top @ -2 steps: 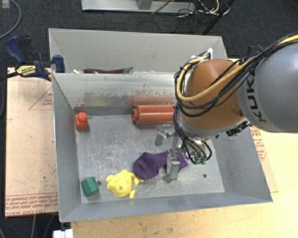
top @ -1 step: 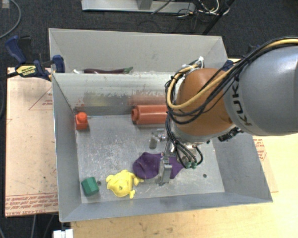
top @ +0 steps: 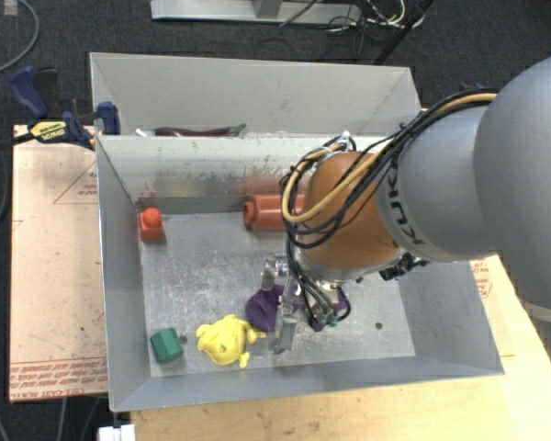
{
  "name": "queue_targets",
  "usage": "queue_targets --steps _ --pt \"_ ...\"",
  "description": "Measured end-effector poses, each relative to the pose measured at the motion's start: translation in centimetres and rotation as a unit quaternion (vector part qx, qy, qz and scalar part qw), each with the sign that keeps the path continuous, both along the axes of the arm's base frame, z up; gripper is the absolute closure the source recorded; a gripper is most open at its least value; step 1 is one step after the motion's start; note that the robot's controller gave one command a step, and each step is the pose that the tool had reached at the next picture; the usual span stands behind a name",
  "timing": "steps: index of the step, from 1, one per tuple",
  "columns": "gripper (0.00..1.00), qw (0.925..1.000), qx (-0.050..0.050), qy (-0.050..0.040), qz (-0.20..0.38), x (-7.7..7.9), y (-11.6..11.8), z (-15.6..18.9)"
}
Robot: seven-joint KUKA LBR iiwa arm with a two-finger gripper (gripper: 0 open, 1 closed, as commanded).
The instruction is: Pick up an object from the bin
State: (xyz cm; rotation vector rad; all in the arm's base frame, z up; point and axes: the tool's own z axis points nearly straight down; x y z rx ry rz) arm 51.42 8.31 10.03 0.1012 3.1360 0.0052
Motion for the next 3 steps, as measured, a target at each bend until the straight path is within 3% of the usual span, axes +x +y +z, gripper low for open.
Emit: queue_targets --steps 1,2,3 --pt "1.0 1.0 0.0 -0.0029 -0.001 -0.6 0.5 -2.2" --pt "1.0 1.0 0.0 -0.0029 -0.001 -0.6 0.5 -2.2" --pt "1.0 0.9999 0.001 -0.0038 -0.014 -0.6 1.7 10.0"
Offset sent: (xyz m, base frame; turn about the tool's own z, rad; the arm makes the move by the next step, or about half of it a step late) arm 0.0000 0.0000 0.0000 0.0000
